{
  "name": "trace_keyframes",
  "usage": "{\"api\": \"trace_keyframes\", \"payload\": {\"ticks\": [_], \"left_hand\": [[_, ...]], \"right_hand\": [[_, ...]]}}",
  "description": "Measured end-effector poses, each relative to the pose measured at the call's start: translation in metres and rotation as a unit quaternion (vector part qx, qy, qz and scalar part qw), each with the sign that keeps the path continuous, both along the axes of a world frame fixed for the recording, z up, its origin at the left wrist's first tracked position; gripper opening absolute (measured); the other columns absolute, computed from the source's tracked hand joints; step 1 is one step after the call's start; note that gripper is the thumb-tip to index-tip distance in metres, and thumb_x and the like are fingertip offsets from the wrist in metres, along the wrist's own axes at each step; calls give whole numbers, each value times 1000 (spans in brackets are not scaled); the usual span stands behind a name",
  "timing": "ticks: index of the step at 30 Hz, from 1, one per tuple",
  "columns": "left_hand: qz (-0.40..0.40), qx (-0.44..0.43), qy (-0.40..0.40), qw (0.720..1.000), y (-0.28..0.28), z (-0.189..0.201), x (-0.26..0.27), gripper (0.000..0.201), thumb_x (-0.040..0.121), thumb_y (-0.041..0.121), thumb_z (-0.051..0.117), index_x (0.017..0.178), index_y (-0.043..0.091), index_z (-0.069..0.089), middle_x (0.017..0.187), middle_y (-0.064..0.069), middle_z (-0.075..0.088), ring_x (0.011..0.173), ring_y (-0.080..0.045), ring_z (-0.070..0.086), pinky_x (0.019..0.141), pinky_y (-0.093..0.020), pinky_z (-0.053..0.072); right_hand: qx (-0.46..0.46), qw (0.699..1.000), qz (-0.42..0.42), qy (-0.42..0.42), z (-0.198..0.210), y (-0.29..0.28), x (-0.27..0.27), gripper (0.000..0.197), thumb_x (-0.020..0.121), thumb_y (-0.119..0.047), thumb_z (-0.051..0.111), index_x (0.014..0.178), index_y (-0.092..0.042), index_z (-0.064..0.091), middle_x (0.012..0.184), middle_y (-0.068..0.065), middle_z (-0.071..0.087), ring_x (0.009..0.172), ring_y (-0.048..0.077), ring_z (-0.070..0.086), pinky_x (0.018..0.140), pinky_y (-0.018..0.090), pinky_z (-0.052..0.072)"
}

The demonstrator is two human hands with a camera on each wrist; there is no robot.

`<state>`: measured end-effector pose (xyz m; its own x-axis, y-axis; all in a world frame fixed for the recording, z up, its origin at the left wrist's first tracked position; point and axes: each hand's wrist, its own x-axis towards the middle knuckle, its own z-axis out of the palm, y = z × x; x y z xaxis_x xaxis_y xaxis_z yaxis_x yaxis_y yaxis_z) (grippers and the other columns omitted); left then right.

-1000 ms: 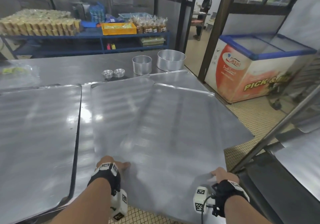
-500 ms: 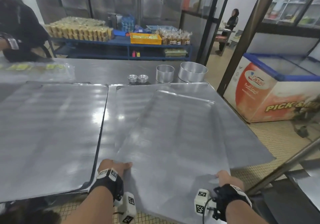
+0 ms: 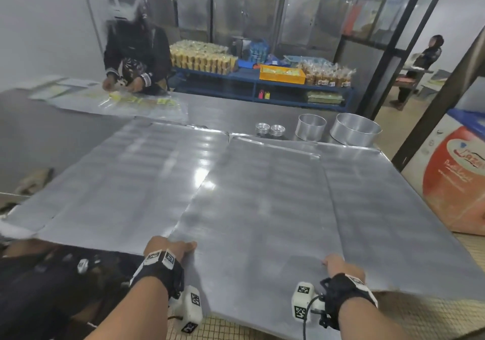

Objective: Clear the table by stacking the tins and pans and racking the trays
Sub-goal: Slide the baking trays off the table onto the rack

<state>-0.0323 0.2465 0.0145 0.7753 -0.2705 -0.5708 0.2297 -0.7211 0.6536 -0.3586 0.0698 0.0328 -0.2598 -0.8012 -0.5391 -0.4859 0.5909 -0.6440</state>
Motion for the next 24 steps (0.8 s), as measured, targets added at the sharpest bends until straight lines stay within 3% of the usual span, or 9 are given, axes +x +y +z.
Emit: {"api": "trace_keyframes", "payload": {"ticks": [3,6,9,14,17,20,24], "left_hand": [[25,6,-2,1000,29,2,19,67,63,38,92,105,-5,61,102,-19,68,90,-36,66,89,-42,55],[45,12,-3,999,59,6,34,67,65,35,91,106,-5,57,108,-20,65,93,-35,61,85,-36,52],[73,15,-9,997,86,11,47,76,66,33,91,122,-7,59,124,-23,62,111,-38,61,94,-40,51],[118,18,-3,993,122,4,76,92,65,37,92,132,-10,52,132,-23,60,120,-39,58,104,-43,48],[136,21,-6,990,139,4,89,107,62,44,92,144,-4,43,145,-19,51,131,-37,52,110,-42,42],[145,30,6,989,151,-12,109,125,44,49,95,145,-2,42,143,-20,53,128,-40,54,109,-48,44],[165,39,10,985,161,-12,119,108,48,40,98,133,-8,52,132,-24,61,118,-42,60,104,-48,48]], "right_hand": [[-4,999,45,4,-3,7,28,29,83,-19,64,101,4,63,95,16,64,63,25,52,49,30,32],[-6,997,80,-3,-4,16,57,29,79,-16,64,99,4,65,94,18,67,68,30,59,50,30,37],[-5,996,92,-6,-3,28,87,23,75,-12,64,90,4,65,85,17,69,71,33,65,56,32,46],[-1,992,126,-9,-1,46,130,29,79,-17,63,98,4,68,88,15,69,63,24,62,44,26,35],[-2,992,121,-30,-5,57,147,29,74,-14,64,95,6,66,87,19,70,66,29,65,47,28,40],[-4,992,119,-41,-7,66,162,25,71,-14,64,88,5,64,82,19,70,68,33,68,53,31,48],[-4,992,122,-39,-12,69,181,23,70,-14,65,84,3,61,80,19,69,71,36,69,67,41,57]]}}
